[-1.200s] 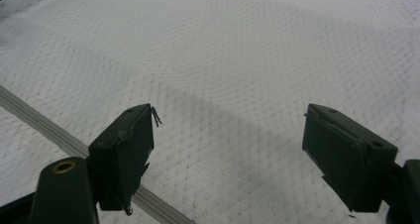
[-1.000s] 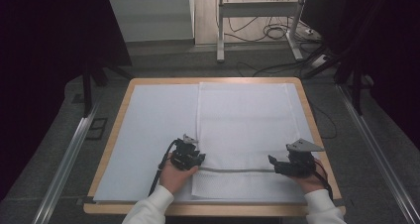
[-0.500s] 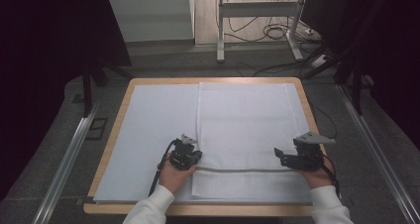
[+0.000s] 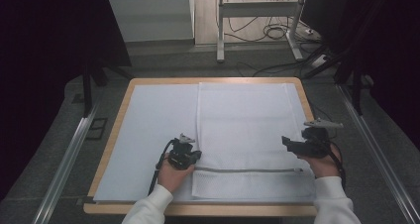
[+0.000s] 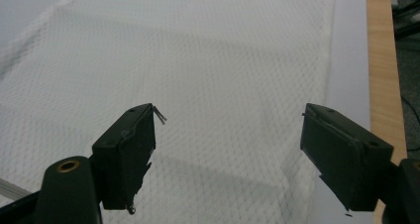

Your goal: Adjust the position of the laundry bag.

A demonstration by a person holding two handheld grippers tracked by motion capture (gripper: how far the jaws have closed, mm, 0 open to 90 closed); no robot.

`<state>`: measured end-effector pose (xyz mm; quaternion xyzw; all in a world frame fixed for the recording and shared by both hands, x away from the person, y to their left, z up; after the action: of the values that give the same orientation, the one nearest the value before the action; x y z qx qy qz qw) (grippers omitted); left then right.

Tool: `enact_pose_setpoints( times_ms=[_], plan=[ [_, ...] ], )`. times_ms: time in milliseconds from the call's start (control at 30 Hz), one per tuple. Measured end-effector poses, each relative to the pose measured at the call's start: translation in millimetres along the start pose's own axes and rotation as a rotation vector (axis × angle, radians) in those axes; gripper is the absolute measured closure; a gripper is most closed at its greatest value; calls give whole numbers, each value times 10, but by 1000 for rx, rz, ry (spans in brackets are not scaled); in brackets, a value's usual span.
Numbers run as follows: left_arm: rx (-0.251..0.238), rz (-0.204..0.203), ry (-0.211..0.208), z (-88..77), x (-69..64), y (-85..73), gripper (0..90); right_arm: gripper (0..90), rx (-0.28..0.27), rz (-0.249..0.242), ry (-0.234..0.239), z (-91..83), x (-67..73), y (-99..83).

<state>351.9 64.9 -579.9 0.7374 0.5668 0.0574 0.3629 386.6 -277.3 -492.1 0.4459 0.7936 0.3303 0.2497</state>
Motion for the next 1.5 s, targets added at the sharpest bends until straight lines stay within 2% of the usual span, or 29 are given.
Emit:
enact_pose_setpoints(
  times_ms=[167,300,533,733,900,1000,1067,1500],
  plan=[
    [-16,-9,-14,-50,12,30,898,215,29,5,-7,30,-81,-107],
    [-11,-6,-9,-34,15,21,898,216,43,33,-18,42,-223,-193],
    [-15,-12,-16,-46,15,25,899,230,62,50,-30,55,-312,-259],
    [-21,-15,-21,-55,11,32,899,250,85,43,-39,90,-350,-306],
    [-19,-18,-27,-56,11,32,899,316,110,30,-48,143,-395,-376],
    [-22,-20,-26,-53,13,32,899,346,124,30,-40,163,-407,-399],
    [-29,-18,-28,-57,8,34,900,387,157,37,-9,206,-410,-448],
    [-31,-23,-36,-67,8,40,900,497,222,41,6,313,-449,-569]
  ],
)
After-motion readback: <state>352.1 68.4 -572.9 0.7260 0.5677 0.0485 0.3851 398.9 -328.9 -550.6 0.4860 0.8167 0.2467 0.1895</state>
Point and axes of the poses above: each handheld gripper's, and its own axes: z roughly forward along the jaws, y roughly out of its top, x roughly to its left, the point moved 7 cm from there along z, roughly forward along the jaws, and after that the axes turned 10 degrees about -z, right-handed, at the moved point
